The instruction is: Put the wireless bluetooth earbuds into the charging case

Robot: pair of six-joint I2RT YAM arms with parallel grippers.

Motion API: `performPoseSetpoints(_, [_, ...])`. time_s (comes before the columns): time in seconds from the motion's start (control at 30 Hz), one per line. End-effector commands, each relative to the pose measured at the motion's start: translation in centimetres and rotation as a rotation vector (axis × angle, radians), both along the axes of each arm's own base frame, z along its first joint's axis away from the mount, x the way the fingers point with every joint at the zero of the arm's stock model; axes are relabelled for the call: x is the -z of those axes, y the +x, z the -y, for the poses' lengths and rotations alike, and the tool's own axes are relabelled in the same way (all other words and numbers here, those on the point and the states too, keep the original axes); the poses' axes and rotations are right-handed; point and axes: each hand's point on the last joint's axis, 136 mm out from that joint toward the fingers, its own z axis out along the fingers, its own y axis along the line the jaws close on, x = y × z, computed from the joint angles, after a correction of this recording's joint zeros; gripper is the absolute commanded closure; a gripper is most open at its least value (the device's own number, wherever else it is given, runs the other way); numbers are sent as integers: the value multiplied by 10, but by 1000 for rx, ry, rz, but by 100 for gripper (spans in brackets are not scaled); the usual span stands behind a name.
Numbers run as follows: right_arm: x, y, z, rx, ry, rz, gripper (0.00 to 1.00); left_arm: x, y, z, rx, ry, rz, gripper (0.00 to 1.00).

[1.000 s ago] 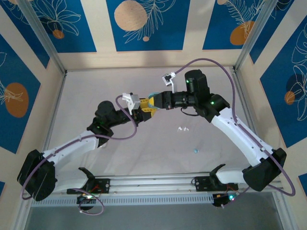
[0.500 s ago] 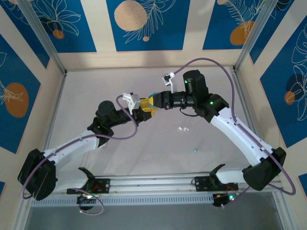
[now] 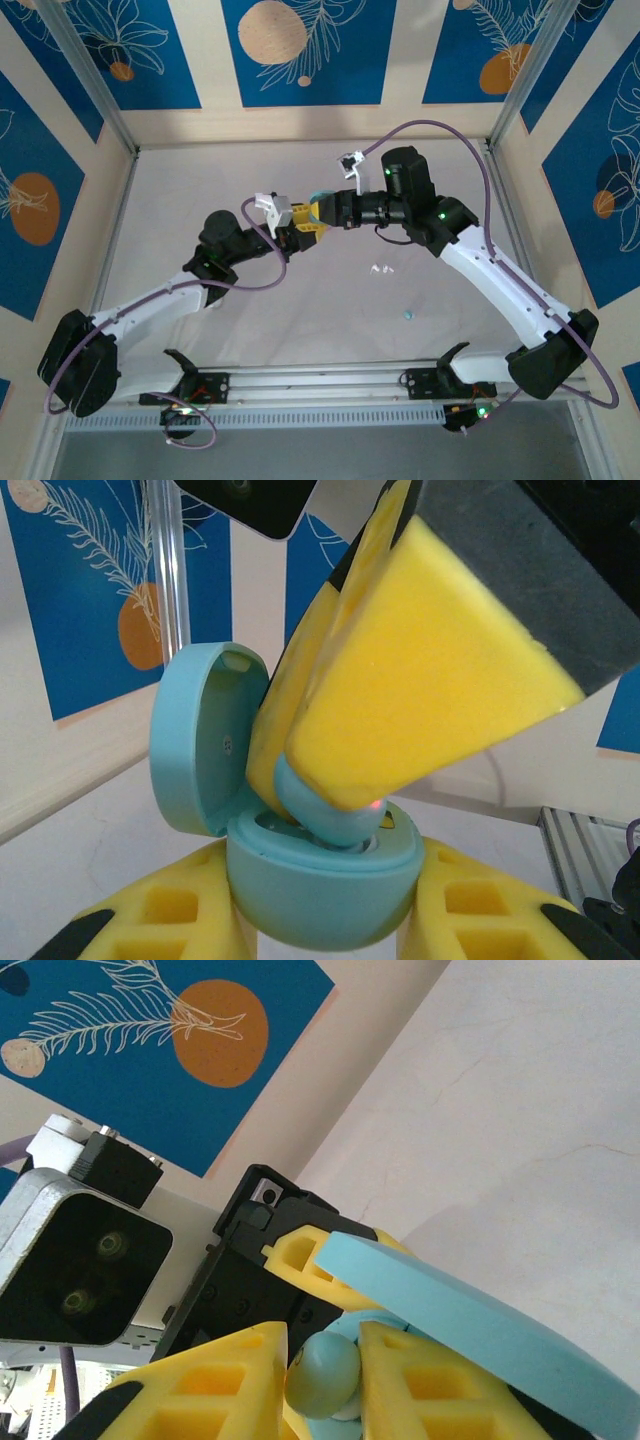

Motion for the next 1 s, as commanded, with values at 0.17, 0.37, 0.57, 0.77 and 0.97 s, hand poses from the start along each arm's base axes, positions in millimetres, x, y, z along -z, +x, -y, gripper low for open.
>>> performPoseSetpoints(0.17, [-2,-2,8,25,-53,8,73,-38,-13,4,46,-94,96,70])
performPoseSetpoints(0.37, [-5,-2,11,44,-61,7,70,-38,-13,3,41,-92,95,70])
performPoseSetpoints(0.57, [-12,-1,13,61,-60,5,66,-34,-13,2,34,-84,90,70])
performPoseSetpoints(0.77, [-22,-7,16,57,-41,6,63,-30,-11,1,23,-76,85,70])
performPoseSetpoints(0.97, [-44,-18,25,57,3,49,59,-27,-9,0,9,-69,87,70])
